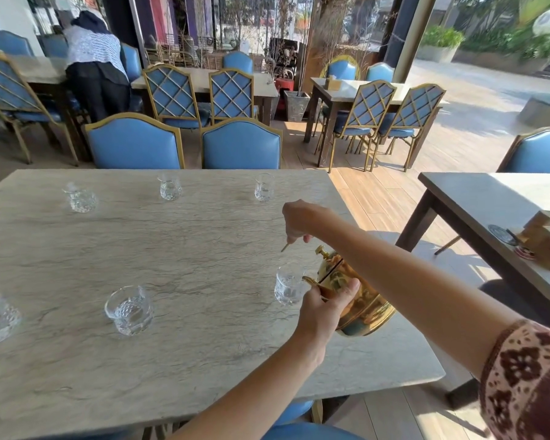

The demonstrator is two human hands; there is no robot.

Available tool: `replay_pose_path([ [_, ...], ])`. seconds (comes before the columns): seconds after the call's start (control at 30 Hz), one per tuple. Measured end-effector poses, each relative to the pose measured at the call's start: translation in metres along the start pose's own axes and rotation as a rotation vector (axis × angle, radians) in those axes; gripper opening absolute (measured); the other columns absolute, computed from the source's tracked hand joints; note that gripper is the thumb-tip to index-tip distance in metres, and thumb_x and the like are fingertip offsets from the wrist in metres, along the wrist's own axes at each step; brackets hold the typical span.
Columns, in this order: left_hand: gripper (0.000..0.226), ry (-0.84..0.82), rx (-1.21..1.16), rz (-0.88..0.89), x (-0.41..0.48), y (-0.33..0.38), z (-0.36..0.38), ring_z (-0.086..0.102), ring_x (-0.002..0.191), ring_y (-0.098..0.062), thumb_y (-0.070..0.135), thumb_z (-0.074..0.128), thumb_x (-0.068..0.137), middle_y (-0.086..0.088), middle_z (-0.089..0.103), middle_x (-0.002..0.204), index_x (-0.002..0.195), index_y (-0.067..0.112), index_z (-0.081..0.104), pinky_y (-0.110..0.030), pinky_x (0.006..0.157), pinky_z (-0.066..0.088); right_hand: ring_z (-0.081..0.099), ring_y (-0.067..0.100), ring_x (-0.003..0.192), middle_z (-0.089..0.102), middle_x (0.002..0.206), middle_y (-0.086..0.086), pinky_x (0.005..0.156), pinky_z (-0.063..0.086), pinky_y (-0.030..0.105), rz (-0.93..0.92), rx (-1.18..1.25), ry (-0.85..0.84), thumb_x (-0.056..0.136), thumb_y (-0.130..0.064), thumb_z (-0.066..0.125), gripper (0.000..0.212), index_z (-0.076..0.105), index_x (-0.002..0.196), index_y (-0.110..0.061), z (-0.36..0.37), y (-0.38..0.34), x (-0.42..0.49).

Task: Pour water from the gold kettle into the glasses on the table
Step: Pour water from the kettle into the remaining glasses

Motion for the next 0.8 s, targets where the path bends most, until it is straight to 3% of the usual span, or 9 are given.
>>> replay_pose_path([
  [0.1, 0.028, 0.011, 0.002, -0.004, 0.001, -0.002, 0.002, 0.059, 0.081, -0.006, 0.043, 0.069, 0.087, 0.004, 0.067, 0.088, 0.097, 0.018, 0.062, -0.020, 0.069, 0.043, 0.072, 0.021, 0.094, 0.073, 0.104, 0.010, 0.091, 0.055, 0.035, 0.020, 0.007, 0.000, 0.089, -0.016, 0.068, 0.045, 0.051, 0.127, 0.001, 0.002, 0.002, 0.003],
  [0.27, 0.039, 0.050, 0.002, -0.023, 0.003, -0.003, 0.006, 0.061, 0.090, -0.009, 0.041, 0.068, 0.088, -0.002, 0.069, 0.100, 0.109, 0.010, 0.060, -0.019, 0.065, 0.042, 0.070, 0.019, 0.085, 0.058, 0.064, 0.002, 0.088, 0.053, 0.034, 0.034, -0.036, 0.001, 0.088, -0.019, 0.070, 0.041, 0.055, 0.122, -0.002, 0.002, 0.002, 0.003],
  [0.37, 0.045, 0.074, -0.011, -0.026, 0.005, -0.004, 0.010, 0.063, 0.107, -0.019, 0.039, 0.069, 0.088, -0.009, 0.069, 0.116, 0.119, 0.008, 0.059, -0.019, 0.067, 0.043, 0.066, 0.019, 0.079, 0.057, 0.062, 0.001, 0.091, 0.053, 0.035, 0.036, -0.042, -0.004, 0.088, -0.019, 0.070, 0.037, 0.058, 0.119, -0.002, 0.001, 0.003, 0.003],
  [0.5, 0.049, 0.069, -0.024, -0.020, 0.010, -0.007, 0.017, 0.063, 0.111, -0.019, 0.038, 0.069, 0.088, -0.010, 0.067, 0.122, 0.126, 0.010, 0.056, -0.019, 0.073, 0.048, 0.070, 0.019, 0.085, 0.057, 0.065, 0.001, 0.092, 0.054, 0.036, 0.015, -0.034, -0.015, 0.088, -0.019, 0.069, 0.038, 0.058, 0.119, -0.001, -0.001, 0.004, 0.002],
  [0.57, 0.052, 0.062, -0.013, -0.013, 0.013, -0.007, 0.019, 0.062, 0.112, -0.019, 0.039, 0.069, 0.087, -0.010, 0.066, 0.123, 0.128, 0.011, 0.054, -0.021, 0.076, 0.049, 0.068, 0.017, 0.071, 0.057, 0.063, 0.002, 0.084, 0.056, 0.034, 0.003, -0.027, 0.005, 0.087, -0.018, 0.071, 0.037, 0.059, 0.117, 0.001, -0.004, 0.007, 0.001],
  [0.63, 0.054, 0.058, 0.005, -0.007, 0.016, -0.009, 0.020, 0.063, 0.111, -0.018, 0.040, 0.069, 0.087, -0.009, 0.066, 0.122, 0.130, 0.011, 0.053, -0.021, 0.077, 0.050, 0.058, 0.013, 0.053, 0.056, 0.060, 0.003, 0.066, 0.053, 0.029, 0.004, -0.020, 0.031, 0.086, -0.017, 0.072, 0.035, 0.060, 0.113, 0.002, -0.007, 0.010, 0.000],
  [0.7, 0.054, 0.054, 0.012, -0.006, 0.017, -0.010, 0.022, 0.063, 0.109, -0.017, 0.039, 0.069, 0.088, -0.008, 0.066, 0.122, 0.131, 0.011, 0.052, -0.021, 0.079, 0.050, 0.053, 0.011, 0.049, 0.055, 0.059, 0.003, 0.059, 0.049, 0.026, 0.020, -0.014, 0.043, 0.086, -0.018, 0.072, 0.037, 0.059, 0.113, 0.003, -0.008, 0.013, -0.001],
  [0.8, 0.054, 0.062, 0.019, -0.012, 0.016, -0.010, 0.024, 0.062, 0.104, -0.014, 0.037, 0.069, 0.089, -0.008, 0.065, 0.123, 0.132, 0.010, 0.050, -0.020, 0.079, 0.050, 0.053, 0.011, 0.050, 0.057, 0.058, 0.001, 0.077, 0.053, 0.032, 0.049, 0.003, 0.043, 0.085, -0.021, 0.072, 0.041, 0.058, 0.115, 0.002, -0.006, 0.016, 0.001],
])
Point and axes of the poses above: each hand's wrist, its own x-axis towards the middle knuckle, its own z-axis out of the palm, y = z × x, the point moved 7 cm from there along x, towards the middle knuckle
